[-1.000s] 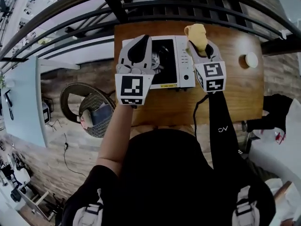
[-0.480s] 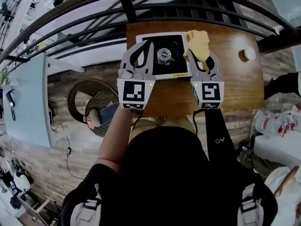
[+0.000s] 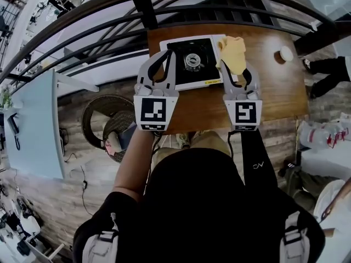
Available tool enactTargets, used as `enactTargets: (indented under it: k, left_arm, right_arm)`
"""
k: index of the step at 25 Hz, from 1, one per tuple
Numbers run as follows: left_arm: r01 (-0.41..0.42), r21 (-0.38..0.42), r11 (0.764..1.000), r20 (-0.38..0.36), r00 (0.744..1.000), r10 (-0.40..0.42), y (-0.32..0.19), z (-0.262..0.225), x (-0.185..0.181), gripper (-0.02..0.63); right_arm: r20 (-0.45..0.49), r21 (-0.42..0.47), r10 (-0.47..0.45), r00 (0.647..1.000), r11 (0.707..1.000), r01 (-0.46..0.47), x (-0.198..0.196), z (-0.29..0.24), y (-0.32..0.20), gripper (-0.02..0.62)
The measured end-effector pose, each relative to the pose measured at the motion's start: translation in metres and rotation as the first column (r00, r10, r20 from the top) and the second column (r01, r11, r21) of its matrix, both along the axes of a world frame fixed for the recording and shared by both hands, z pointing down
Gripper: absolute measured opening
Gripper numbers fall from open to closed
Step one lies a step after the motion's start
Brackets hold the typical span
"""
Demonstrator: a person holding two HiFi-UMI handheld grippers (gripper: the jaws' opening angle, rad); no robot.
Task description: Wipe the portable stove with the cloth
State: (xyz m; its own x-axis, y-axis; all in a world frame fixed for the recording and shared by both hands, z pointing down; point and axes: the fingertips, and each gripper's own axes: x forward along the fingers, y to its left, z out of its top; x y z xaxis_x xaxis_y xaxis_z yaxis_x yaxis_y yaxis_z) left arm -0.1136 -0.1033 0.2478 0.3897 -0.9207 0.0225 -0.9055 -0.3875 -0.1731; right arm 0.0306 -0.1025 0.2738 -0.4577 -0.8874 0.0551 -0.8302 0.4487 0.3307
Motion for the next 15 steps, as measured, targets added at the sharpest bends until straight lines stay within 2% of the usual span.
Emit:
enactTargets:
  k: [9, 15]
  left_arm:
    - [0.016, 0.038, 0.999, -0.031, 0.999, -0.014, 0.017, -0.013, -0.002, 0.009]
    - [0.016, 0.055, 0.998, -0.017, 1.000, -0.015, 0.030, -0.019, -0.003, 0.009]
  right_arm:
    - [0.000, -0.033, 0.022, 1.000, 0.999, -0.022, 0.001, 0.002, 0.020, 0.137]
    - [0.007, -0.029, 0.016, 1.000, 0.999, -0.015, -0.003, 0.000, 0.029, 0.137]
